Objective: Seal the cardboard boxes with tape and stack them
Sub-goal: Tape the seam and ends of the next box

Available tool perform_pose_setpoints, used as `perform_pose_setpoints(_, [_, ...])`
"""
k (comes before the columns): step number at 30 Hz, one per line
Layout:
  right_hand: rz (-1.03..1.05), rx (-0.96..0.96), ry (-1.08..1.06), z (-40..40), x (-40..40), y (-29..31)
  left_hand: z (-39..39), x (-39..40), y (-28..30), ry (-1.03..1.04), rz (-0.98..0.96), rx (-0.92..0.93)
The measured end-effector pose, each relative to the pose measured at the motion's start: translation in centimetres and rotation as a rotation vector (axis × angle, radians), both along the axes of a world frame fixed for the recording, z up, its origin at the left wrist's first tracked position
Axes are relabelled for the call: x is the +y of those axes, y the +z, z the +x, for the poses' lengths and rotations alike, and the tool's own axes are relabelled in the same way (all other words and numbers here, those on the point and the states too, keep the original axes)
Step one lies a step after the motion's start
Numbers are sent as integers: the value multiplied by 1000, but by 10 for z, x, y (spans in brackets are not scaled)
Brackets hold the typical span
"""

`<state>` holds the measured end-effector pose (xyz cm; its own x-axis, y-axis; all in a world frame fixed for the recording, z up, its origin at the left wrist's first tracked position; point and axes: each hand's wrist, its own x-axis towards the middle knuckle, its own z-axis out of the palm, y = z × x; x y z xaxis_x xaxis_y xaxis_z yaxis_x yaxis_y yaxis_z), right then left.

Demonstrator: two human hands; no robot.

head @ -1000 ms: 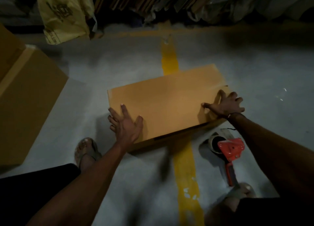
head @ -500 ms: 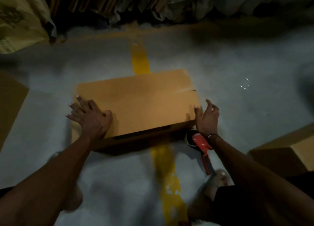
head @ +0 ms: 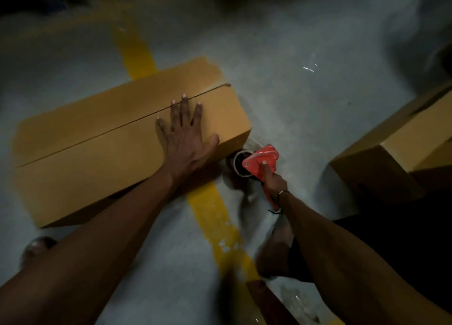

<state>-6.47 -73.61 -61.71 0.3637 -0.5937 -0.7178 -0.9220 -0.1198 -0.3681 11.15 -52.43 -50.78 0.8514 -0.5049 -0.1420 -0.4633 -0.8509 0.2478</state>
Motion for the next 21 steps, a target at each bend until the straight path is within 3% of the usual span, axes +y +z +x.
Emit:
perform_pose_setpoints(13, [2, 46, -199, 13, -8, 9, -5, 13, 23, -53, 51, 53])
perform_pose_setpoints(21, [-126, -255, -288, 14, -34, 142, -16, 43, 101, -100, 11, -15])
